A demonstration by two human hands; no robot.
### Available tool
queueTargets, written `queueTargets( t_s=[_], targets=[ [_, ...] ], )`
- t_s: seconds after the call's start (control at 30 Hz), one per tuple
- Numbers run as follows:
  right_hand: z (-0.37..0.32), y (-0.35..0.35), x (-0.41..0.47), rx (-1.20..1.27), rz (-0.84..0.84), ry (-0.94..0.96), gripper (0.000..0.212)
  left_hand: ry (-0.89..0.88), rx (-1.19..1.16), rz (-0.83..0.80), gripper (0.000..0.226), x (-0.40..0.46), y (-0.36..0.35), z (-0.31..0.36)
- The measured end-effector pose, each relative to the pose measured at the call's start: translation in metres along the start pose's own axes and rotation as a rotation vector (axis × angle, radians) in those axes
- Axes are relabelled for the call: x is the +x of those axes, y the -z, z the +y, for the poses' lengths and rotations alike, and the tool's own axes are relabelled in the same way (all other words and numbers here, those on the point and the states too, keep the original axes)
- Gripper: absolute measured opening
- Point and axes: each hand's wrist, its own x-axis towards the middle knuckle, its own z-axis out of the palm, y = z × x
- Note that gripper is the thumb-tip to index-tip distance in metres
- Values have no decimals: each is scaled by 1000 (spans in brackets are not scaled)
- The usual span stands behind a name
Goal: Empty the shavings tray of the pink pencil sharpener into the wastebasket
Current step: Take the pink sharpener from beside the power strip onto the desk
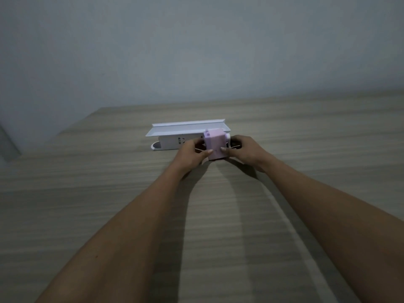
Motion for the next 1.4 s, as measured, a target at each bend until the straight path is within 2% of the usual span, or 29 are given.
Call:
queueTargets(
  t_s=[0.17,0.37,0.67,0.97,1.17,1.4],
  targets=[
    [-21,10,-34,39,-42,4,40,-24,-3,-67,52,-31,14,22],
    [-58,17,-89,97,-17,69,40,-81,-49,-30,48,-90,35,61],
    [-96,11,-181,167,-108,152,36,-71,-106,-14,45,-190,49,74],
    [-83,-2,-246,205,-151,146,44,-39,-93,-63,51,-261,39,66],
    [-68,-8,-265,207,-178,116,45,-19,-134,-35,44,-283,24,56],
    [-63,-8,-268,232,-188,115,44,2,-173,-24,50,-286,18,50]
  ],
)
